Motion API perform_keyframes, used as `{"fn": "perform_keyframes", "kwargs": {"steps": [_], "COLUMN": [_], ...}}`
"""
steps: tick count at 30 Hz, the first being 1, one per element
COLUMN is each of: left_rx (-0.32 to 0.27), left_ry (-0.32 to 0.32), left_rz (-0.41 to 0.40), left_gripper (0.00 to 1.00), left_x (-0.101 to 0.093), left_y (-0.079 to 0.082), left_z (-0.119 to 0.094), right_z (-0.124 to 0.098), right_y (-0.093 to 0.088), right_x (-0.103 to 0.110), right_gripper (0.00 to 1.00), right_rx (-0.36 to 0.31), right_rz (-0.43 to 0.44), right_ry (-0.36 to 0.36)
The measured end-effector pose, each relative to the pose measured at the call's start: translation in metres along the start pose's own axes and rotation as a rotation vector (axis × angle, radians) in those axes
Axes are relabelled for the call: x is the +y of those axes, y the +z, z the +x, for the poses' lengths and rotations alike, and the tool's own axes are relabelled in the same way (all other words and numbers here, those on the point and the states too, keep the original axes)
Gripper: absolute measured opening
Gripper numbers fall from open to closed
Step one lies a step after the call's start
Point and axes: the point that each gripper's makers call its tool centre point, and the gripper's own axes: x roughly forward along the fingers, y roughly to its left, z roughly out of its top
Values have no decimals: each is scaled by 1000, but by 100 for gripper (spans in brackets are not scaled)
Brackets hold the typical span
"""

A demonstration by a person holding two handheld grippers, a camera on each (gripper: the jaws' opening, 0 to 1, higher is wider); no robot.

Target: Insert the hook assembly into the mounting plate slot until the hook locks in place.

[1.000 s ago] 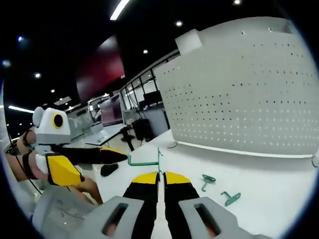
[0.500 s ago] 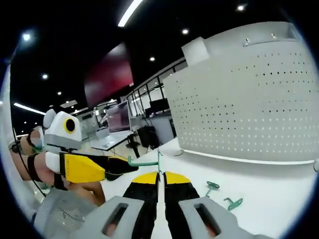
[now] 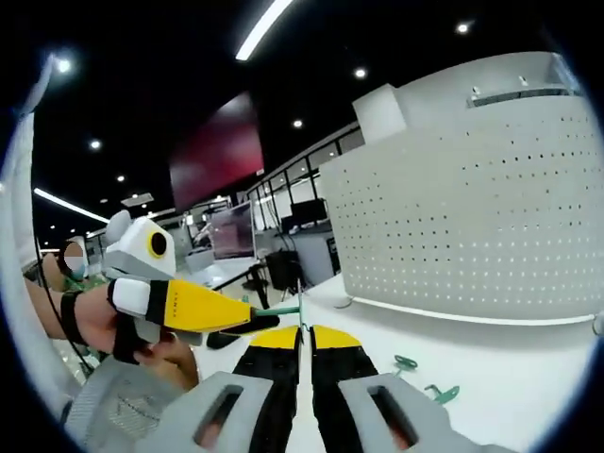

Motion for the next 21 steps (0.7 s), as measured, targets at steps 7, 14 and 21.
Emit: {"fn": "perform_keyframes", "kwargs": {"steps": [7, 14, 21], "left_rx": [-17, -38, -47], "left_ry": [19, 15, 4], "left_rz": [-10, -20, -48], "left_gripper": [12, 5, 5], "left_x": [4, 4, 2], "left_y": [4, 6, 6], "left_z": [-2, 0, 1], "right_z": [0, -2, -3], "right_y": [2, 6, 8], "right_x": [4, 6, 5], "right_gripper": [2, 2, 2], "right_rx": [-14, -47, -65], "right_rz": [-3, -3, -10], "right_ry": [7, 13, 7]}}
